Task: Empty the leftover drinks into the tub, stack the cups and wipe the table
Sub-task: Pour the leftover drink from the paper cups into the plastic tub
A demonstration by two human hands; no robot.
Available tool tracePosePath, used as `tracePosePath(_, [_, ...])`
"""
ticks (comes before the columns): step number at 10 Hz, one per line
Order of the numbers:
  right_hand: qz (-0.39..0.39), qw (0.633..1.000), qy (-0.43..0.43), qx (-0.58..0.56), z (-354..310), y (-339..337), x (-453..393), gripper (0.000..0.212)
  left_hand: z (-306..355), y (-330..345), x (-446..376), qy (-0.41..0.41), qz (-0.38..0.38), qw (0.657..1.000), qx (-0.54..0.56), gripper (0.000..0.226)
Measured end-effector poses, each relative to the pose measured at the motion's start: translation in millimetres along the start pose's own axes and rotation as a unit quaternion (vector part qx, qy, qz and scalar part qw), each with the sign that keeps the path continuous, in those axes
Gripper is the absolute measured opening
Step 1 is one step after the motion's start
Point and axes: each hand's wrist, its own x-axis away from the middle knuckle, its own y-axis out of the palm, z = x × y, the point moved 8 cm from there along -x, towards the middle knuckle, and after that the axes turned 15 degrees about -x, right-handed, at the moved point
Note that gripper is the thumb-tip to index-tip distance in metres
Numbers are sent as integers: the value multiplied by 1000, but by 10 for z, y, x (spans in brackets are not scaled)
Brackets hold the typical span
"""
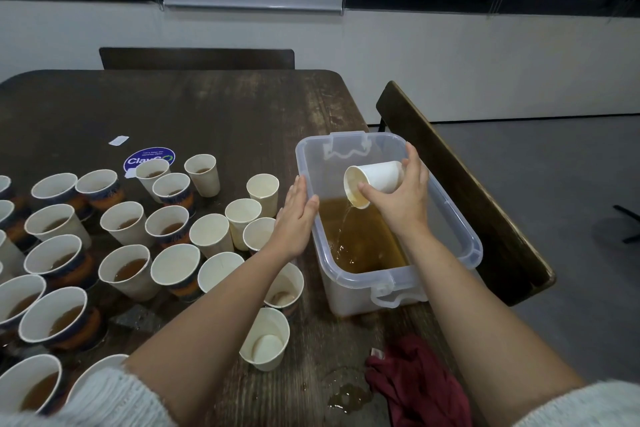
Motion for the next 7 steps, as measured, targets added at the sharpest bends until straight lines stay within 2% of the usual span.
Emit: tracePosePath(7, [-5, 999, -30, 24, -42, 34, 19, 105, 25, -21, 10, 2, -2, 1000, -3, 57])
